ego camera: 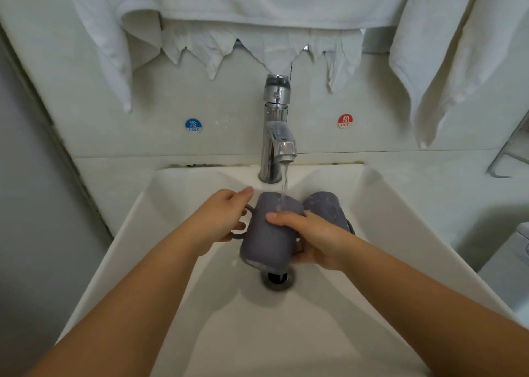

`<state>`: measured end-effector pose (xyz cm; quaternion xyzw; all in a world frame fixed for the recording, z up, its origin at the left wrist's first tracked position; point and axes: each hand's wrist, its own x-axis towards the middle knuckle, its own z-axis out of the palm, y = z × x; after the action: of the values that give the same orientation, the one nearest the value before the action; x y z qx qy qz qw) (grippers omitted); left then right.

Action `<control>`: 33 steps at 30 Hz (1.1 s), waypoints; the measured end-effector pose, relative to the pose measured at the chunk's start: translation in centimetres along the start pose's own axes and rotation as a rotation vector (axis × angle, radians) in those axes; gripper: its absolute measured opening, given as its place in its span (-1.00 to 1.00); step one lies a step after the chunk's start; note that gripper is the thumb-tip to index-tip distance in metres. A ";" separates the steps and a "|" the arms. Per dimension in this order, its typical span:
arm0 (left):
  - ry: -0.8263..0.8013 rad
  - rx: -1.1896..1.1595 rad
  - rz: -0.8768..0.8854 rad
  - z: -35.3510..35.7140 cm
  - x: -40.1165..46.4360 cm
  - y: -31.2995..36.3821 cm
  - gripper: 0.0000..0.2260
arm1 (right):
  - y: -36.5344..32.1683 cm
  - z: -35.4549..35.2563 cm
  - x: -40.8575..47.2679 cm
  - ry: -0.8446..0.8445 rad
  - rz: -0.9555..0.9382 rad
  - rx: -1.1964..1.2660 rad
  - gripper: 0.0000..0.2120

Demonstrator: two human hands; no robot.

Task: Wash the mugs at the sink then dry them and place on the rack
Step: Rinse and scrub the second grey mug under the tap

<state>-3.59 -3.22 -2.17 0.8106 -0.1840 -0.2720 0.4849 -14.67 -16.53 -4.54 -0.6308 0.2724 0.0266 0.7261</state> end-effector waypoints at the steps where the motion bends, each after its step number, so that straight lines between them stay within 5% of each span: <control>1: 0.000 -0.029 -0.006 0.1 -0.4 0.2 -0.61 | 0.0 0.4 -0.2 -0.014 0.039 0.036 -0.65; 9: 0.107 0.158 0.097 0.9 -2.6 -0.7 -0.14 | -0.4 2.1 -0.3 0.020 0.176 0.321 -0.36; 19: 0.020 0.181 0.386 2.5 -1.8 1.7 -0.37 | -0.8 -1.2 -2.4 0.092 0.233 0.205 -0.04; 25: -0.035 0.432 0.421 2.7 -0.9 4.0 -0.41 | -0.1 -3.9 -2.3 0.650 -0.094 -0.284 -0.52; 28: -0.064 0.450 0.379 3.3 -0.4 4.1 -0.38 | 0.1 -4.9 -2.6 0.690 -0.159 -0.268 -0.77; 33: -0.105 0.491 0.323 4.0 0.1 4.0 -0.49 | -0.1 -5.8 -3.1 0.658 -0.154 -0.256 -0.86</control>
<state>-6.17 -7.88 -0.19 0.8487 -0.3955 -0.1805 0.3013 -19.37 -20.97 -3.48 -0.7102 0.4376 -0.1990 0.5143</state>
